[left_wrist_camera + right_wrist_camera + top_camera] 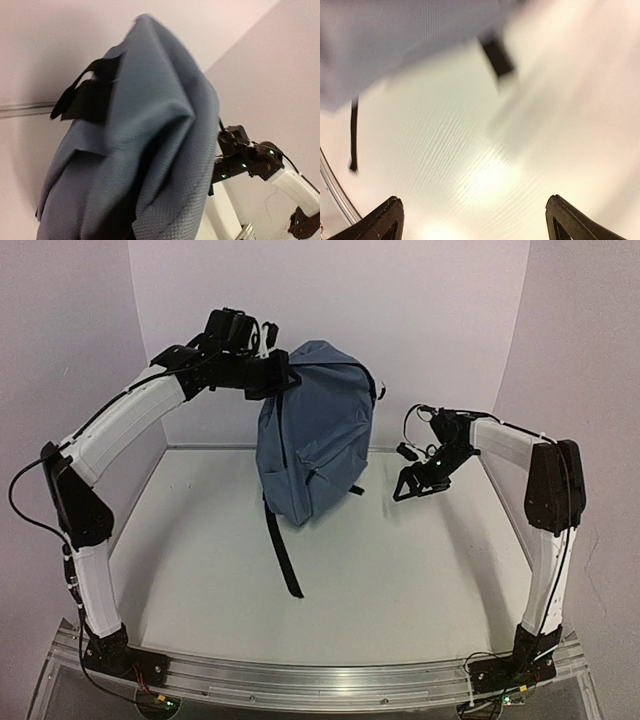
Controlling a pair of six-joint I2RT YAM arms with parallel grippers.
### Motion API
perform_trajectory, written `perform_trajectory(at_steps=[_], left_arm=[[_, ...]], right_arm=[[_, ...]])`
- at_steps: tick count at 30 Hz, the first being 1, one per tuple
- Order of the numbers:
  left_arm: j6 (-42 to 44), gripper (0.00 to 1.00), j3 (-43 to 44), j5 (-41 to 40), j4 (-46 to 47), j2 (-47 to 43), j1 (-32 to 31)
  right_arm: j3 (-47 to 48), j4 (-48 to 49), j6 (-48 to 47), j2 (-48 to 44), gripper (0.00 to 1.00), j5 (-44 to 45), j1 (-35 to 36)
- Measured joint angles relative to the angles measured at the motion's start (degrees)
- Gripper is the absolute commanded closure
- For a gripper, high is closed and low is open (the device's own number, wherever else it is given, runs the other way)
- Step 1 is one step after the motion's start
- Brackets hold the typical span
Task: Pack the student bag
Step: Pick up the student bag at the center of the board, then adjust the student bag at the center of the board.
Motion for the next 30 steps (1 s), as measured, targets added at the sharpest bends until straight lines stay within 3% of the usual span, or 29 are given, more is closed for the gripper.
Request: perform_trajectory(at_steps=[3, 6, 9, 13, 19, 23, 30], left_arm=[[-6.6, 1.00, -14.4, -8.5, 3.5, -8.3, 0.3], [-15.9, 1.00, -28.5, -14.1, 4.7, -16.4, 6.1], [-20.2, 1.00, -34.9, -15.9, 5.6, -21.5, 11.3], [-20.4, 1.00, -35.3, -11.0, 8.3, -21.3, 9.9], [-20.2, 0.99, -29.5, -2.3, 14.8, -13.6, 4.1], [-21.8, 0.94, -24.5, 0.1, 16.3, -9.0, 2.4], [-26.0, 0.93, -23.1, 0.3, 20.5, -6.7, 1.3]], right_arm=[[0.0, 0.2, 0.5, 0.0, 0.02, -0.2, -0.5], [0.0, 0.3, 0.8, -0.1, 0.02, -1.4, -0.2], [-0.5, 0.3, 1.0, -0.7, 0.02, -3.2, -0.1], [0.3, 0.0, 2.3, -1.9, 0.02, -7.4, 0.0], [7.6, 3.1, 6.8, -3.3, 0.02, -11.3, 2.9], [7.8, 9.7, 8.5, -7.4, 0.02, -10.9, 9.1], [4.0, 30.0, 12.1, -14.2, 0.11, -5.2, 22.4]])
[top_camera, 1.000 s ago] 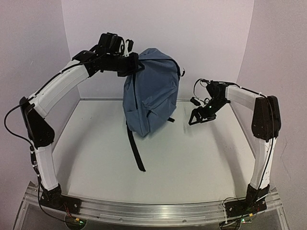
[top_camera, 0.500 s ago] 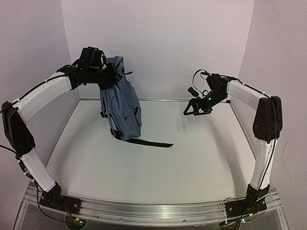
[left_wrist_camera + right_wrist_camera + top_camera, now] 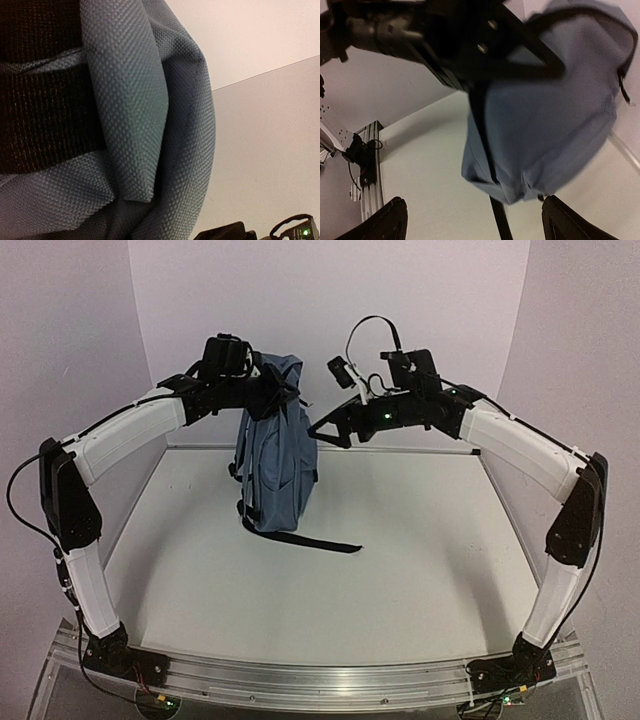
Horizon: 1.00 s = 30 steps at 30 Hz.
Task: Pack the student bag
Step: Adjust the student bag at the center of the board.
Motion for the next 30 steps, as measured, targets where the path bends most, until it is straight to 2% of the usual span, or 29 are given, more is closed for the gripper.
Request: perform_trajectory(at_steps=[8, 11, 12, 13, 15, 16, 17, 19, 20, 23, 26, 30], left_arm=[[-2.5, 0.89, 0.7, 0.0, 1.8, 1.0, 0.0], [-2.8, 0.88, 0.7, 0.0, 2.0, 1.0, 0.0], [-2.8, 0.88, 0.7, -0.1, 2.1, 1.0, 0.0], [-2.9, 0.88, 0.7, -0.2, 2.3, 1.0, 0.0], [-2.8, 0.84, 0.7, -0.3, 2.3, 1.0, 0.0], [-2.7, 0.77, 0.7, -0.4, 2.4, 1.0, 0.0], [-2.6, 0.65, 0.7, -0.4, 2.4, 1.0, 0.0], [-2.1, 0.35, 0.7, -0.5, 2.8, 0.9, 0.0], [-1.6, 0.25, 0.8, -0.5, 2.9, 0.7, 0.1], [-1.3, 0.03, -0.4, 0.1, 2.9, -1.3, 1.6], [-1.4, 0.00, -4.3, 2.1, 2.8, -6.8, 4.2], [1.7, 0.00, -6.1, 0.8, -0.3, -14.5, 8.5]], right_arm=[[7.1, 8.9, 2.7, 9.0, 0.18, 5.1, 3.2], [9.2, 9.5, 4.3, 12.8, 0.24, 5.7, 3.4], [9.7, 9.5, 4.9, 13.9, 0.31, 5.7, 3.4], [9.9, 9.5, 5.3, 14.6, 0.44, 5.7, 3.4], [9.9, 9.6, 6.1, 15.6, 0.84, 5.7, 3.5], [9.9, 9.8, 6.2, 15.8, 0.97, 5.6, 3.6], [9.9, 9.8, 6.3, 15.9, 1.00, 5.7, 3.6], [9.9, 9.5, 6.0, 15.9, 1.00, 6.7, 3.7], [9.9, 9.3, 5.4, 15.9, 1.00, 6.8, 3.7], [9.9, 8.4, 1.9, 15.5, 1.00, 6.9, 3.4], [9.9, 6.8, -4.4, 15.1, 1.00, 6.8, 3.4], [9.9, 0.5, -15.1, 13.1, 1.00, 6.7, 3.4]])
